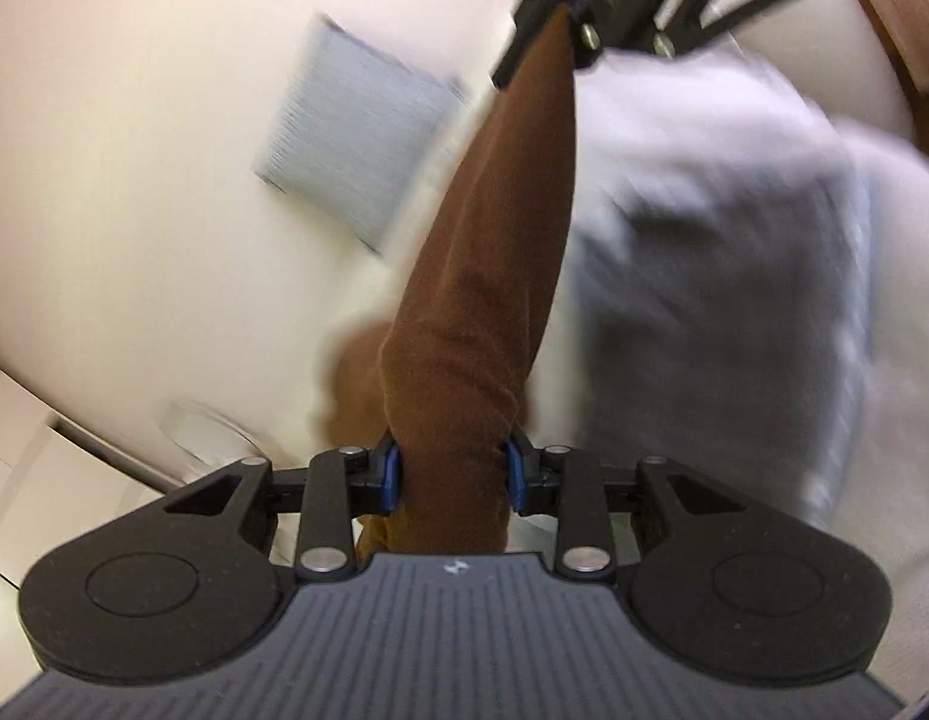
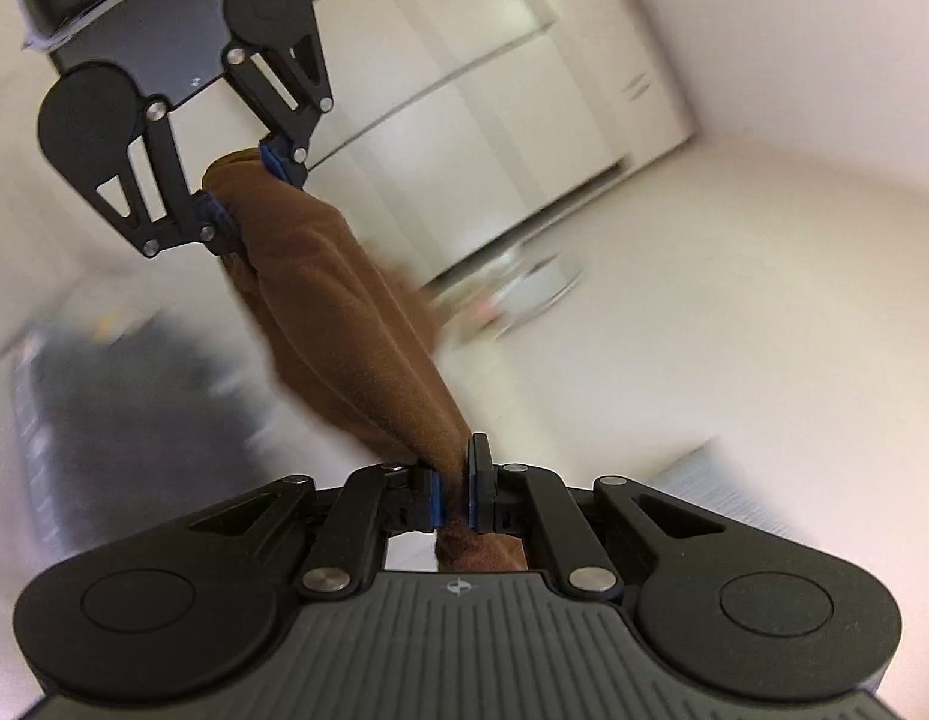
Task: Fold clothes
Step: 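Lower the brown garment with both grippers onto the striped clothes stack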
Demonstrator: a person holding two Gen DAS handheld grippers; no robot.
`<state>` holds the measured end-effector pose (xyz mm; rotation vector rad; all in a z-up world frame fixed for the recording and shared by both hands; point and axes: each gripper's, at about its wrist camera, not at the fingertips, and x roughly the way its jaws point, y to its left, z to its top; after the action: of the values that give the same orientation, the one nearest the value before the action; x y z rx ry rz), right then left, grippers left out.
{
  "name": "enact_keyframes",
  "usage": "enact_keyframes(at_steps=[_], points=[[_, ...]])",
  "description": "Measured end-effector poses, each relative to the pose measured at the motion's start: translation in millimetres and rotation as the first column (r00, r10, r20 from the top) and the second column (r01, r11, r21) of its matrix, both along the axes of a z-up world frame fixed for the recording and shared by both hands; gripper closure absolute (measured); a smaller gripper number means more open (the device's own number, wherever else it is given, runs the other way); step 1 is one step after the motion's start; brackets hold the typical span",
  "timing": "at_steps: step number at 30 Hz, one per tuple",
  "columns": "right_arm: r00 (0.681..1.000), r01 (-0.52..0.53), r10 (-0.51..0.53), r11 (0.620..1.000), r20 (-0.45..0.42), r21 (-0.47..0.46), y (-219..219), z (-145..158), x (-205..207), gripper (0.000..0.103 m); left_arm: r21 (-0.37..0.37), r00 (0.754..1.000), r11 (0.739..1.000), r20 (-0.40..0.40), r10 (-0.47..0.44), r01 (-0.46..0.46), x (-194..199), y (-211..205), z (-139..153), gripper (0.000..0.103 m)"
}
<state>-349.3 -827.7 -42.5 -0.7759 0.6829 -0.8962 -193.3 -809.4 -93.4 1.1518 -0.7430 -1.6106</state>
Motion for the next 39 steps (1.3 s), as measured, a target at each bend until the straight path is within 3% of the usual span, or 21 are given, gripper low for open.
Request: enact_keyframes(at_steps=[3,4,7,8,13,17,19,22,27,32,35,38,39], points=[[0.994,0.002,0.008,0.996,-0.112,0.090,-13.0,-59.0,7.4,0.098,0.127,0.999,0.991,0.046,0.027,-0.033,4.7,-16.3,-71.7,0.074],[0.989,0.006,0.013,0.993,-0.149,0.120,-17.4,-78.6,9.9,0.091,0.108,0.998,0.993,0.047,0.031,-0.036,7.1,-15.2,-83.5,0.074],[0.991,0.025,-0.010,0.993,-0.135,0.112,-19.0,-88.4,0.2,0.070,0.068,0.999,0.997,0.028,0.036,-0.038,13.3,-8.8,-82.6,0.069],[0.993,0.034,-0.021,0.993,-0.115,0.113,-18.6,-86.3,-5.6,0.069,0.059,0.999,0.997,0.028,0.038,-0.040,15.7,-6.3,-80.4,0.066],[0.994,0.059,-0.047,0.991,-0.101,0.118,-11.4,-84.7,-20.5,0.070,0.027,0.997,0.999,0.068,0.038,-0.040,15.9,7.8,-81.6,0.066],[0.993,0.060,-0.047,0.991,-0.111,0.120,-10.3,-88.1,-14.3,0.081,0.030,0.995,0.999,0.097,0.038,-0.041,7.6,10.3,-84.2,0.073],[0.991,0.058,-0.042,0.990,-0.125,0.130,-8.1,-89.8,-4.2,0.093,0.045,0.996,0.998,0.087,0.038,-0.042,6.9,6.0,-82.8,0.078],[0.989,0.061,-0.038,0.986,-0.146,0.157,-12.9,-84.8,-2.2,0.097,0.069,0.997,0.997,0.072,0.027,-0.032,10.2,-0.3,-76.2,0.083],[0.996,0.065,-0.055,0.989,-0.074,0.130,-9.4,-61.2,-9.0,0.097,0.036,1.000,0.999,-0.016,0.021,-0.020,8.1,5.3,-58.4,0.084],[0.990,0.062,-0.042,0.986,-0.131,0.155,-0.1,-86.1,-7.4,0.096,0.045,1.000,0.999,0.029,0.004,-0.005,2.9,10.8,-78.8,0.083],[0.990,0.065,-0.047,0.989,-0.134,0.134,8.0,-94.1,-10.5,0.091,0.023,0.999,1.000,0.034,0.008,-0.008,0.6,13.4,-82.7,0.074],[0.988,0.060,-0.043,0.992,-0.150,0.110,12.3,-98.6,-9.1,0.088,0.009,0.999,1.000,0.033,0.013,-0.013,1.0,14.0,-84.0,0.077],[0.986,0.057,-0.040,0.993,-0.160,0.105,12.6,-100.2,-7.7,0.091,0.014,0.999,1.000,0.032,0.016,-0.016,2.9,12.3,-84.9,0.082]])
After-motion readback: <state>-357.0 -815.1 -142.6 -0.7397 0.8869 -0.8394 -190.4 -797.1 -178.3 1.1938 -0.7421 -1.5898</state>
